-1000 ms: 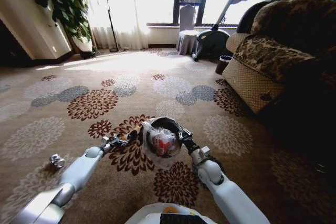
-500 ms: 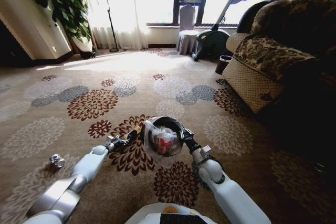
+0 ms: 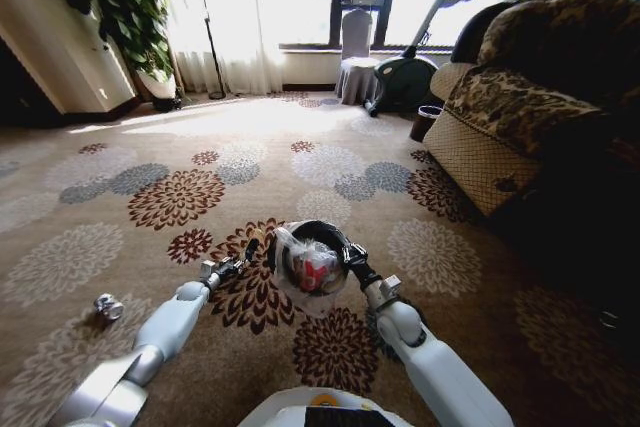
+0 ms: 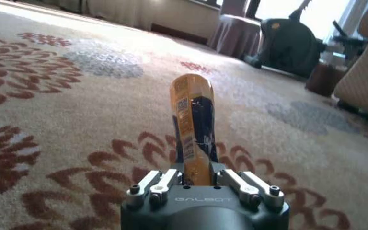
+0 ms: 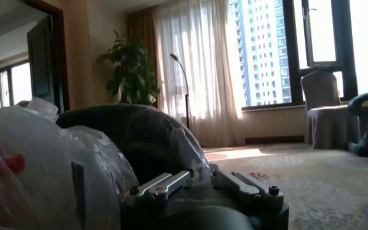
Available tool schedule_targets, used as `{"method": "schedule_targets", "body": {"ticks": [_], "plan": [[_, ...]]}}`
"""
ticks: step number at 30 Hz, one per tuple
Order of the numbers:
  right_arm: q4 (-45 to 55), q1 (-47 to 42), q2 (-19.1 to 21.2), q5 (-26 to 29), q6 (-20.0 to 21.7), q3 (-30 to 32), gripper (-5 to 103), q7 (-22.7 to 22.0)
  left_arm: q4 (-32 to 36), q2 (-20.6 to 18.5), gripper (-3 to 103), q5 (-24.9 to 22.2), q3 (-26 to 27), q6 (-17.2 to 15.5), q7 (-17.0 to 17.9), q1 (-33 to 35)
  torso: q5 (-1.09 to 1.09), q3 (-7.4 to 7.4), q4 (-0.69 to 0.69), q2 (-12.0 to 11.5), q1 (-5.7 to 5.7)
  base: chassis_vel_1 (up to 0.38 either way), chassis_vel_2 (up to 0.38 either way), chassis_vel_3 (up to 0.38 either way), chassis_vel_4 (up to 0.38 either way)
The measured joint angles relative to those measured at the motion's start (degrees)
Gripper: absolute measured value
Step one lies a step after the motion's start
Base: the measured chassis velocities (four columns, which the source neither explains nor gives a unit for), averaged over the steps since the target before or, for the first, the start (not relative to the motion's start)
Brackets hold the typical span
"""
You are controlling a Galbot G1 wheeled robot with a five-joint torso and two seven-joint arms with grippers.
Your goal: Pick up the trash from the ground and place it into the trash bin.
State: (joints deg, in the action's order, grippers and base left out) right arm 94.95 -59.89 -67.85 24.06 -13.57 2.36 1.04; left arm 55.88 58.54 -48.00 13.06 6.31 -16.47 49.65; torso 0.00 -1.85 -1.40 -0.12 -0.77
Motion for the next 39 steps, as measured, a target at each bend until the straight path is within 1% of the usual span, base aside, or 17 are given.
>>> {"method": "schedule_targets", "body": {"ticks": [1, 3, 4, 6, 7, 9, 12, 13, 14, 15, 16, 18, 21, 25, 29, 34, 39], "plan": [[-0.9, 0.8, -0.3, 0.0, -0.2, -0.1, 0, 0.0, 2.8, -0.3, 22, -2.1, 0.7, 0.0, 0.7, 1.6, -0.01, 0.00, -0.01, 0.0, 0.00, 0.000, 0.000, 0.000, 0.000], [-6.2, 5.3, -2.4, -0.2, -1.6, -0.6, 0, 0.0, 14.7, -1.6, 16, -10.3, 3.7, -0.7, 3.3, 7.4, 0.04, 0.00, -0.03, 0.0, 0.00, 0.000, 0.000, 0.000, 0.000], [-6.2, 5.3, -2.4, -0.2, -1.6, -0.6, 0, 0.0, 14.7, -1.6, 16, -10.3, 3.7, -0.7, 3.3, 7.4, 0.04, 0.00, -0.03, 0.0, 0.00, 0.000, 0.000, 0.000, 0.000], [-9.6, 8.3, -3.4, -0.6, -2.9, 0.1, 0, 0.0, 23.4, -2.2, 16, -18.8, 4.1, -2.0, 5.4, 9.5, 0.01, 0.00, -0.04, 0.0, 0.00, 0.000, 0.000, 0.000, 0.000], [-11.1, 9.6, -3.6, -0.7, -3.8, 0.3, 0, 0.0, 27.7, -2.4, 16, -23.1, 4.0, -3.3, 6.9, 10.0, 0.00, 0.00, 0.06, 0.0, 0.00, 0.000, 0.000, 0.000, 0.000], [-12.0, 10.5, -3.8, -0.8, -4.1, 0.2, 0, 0.0, 30.0, -2.4, 16, -25.3, 4.3, -3.9, 7.7, 10.6, -0.01, 0.00, 0.11, 0.0, 0.00, 0.000, 0.000, 0.000, 0.000], [-20.2, 18.0, -7.3, -3.2, -7.5, -0.9, 0, 0.0, 46.3, -1.9, 15, -37.4, 7.9, -6.9, 13.2, 17.1, -0.01, 0.00, 0.07, 0.0, -0.01, 0.000, 0.000, 0.000, 0.000], [-20.2, 18.0, -7.3, -3.2, -7.5, -0.9, 0, 0.0, 46.3, -1.9, 15, -37.4, 7.9, -6.9, 13.2, 17.1, -0.01, 0.00, 0.07, 0.0, -0.01, 0.000, 0.000, 0.000, 0.000], [-21.7, 19.3, -8.2, -3.7, -8.3, -1.0, 0, 0.0, 49.4, -1.6, 15, -39.8, 8.6, -7.3, 14.2, 18.4, 0.01, 0.00, 0.04, 0.0, 0.00, 0.000, 0.000, 0.000, 0.000], [-25.7, 22.1, -10.7, -5.1, -10.6, -1.3, 0, 0.0, 55.9, -1.0, 15, -44.8, 9.7, -8.1, 16.8, 20.8, 0.01, 0.00, -0.02, 0.0, 0.00, 0.000, 0.000, 0.000, 0.000], [-27.4, 23.2, -11.8, -5.7, -11.5, -1.5, 0, 0.0, 59.2, -0.6, 15, -47.0, 9.9, -8.6, 18.2, 21.8, 0.01, 0.00, -0.03, 0.0, 0.00, 0.000, 0.000, 0.000, 0.000], [-29.0, 24.1, -13.0, -6.4, -12.4, -1.6, 0, 0.0, 62.0, -0.2, 15, -48.8, 10.0, -9.0, 19.3, 22.6, 0.02, 0.01, -0.04, 0.0, 0.00, 0.000, 0.000, 0.000, 0.000], [-34.4, 26.5, -16.4, -9.3, -15.3, -1.8, 0, 0.1, 73.1, 1.8, 15, -54.0, 8.8, -10.7, 22.8, 25.7, -0.01, 0.01, -0.01, 0.0, 0.00, 0.000, 0.000, 0.000, 0.000], [-36.4, 27.0, -17.4, -11.1, -17.2, -1.7, 0, 0.1, 78.3, 3.7, 15, -56.2, 7.0, -11.9, 24.4, 27.2, 0.00, 0.00, 0.05, 0.0, 0.00, 0.000, 0.000, 0.000, 0.000], [-36.2, 26.9, -17.4, -11.5, -17.8, -1.7, 0, 0.0, 78.4, 4.9, 15, -56.7, 6.1, -12.3, 25.0, 26.9, 0.01, 0.00, 0.02, 0.0, 0.00, 0.000, 0.000, 0.000, 0.000], [-33.1, 25.6, -16.2, -11.4, -18.0, -2.2, 0, 0.1, 70.1, 7.8, 15, -57.5, 5.3, -12.5, 26.1, 24.0, -0.01, 0.00, 0.03, 0.0, 0.00, 0.000, 0.000, 0.000, 0.000], [-31.9, 25.0, -15.8, -11.3, -18.2, -2.2, 0, 0.0, 66.7, 10.3, 15, -58.0, 5.4, -13.7, 27.8, 21.9, 0.01, 0.00, 0.03, 0.0, 0.00, 0.000, 0.000, 0.000, 0.000]]}}
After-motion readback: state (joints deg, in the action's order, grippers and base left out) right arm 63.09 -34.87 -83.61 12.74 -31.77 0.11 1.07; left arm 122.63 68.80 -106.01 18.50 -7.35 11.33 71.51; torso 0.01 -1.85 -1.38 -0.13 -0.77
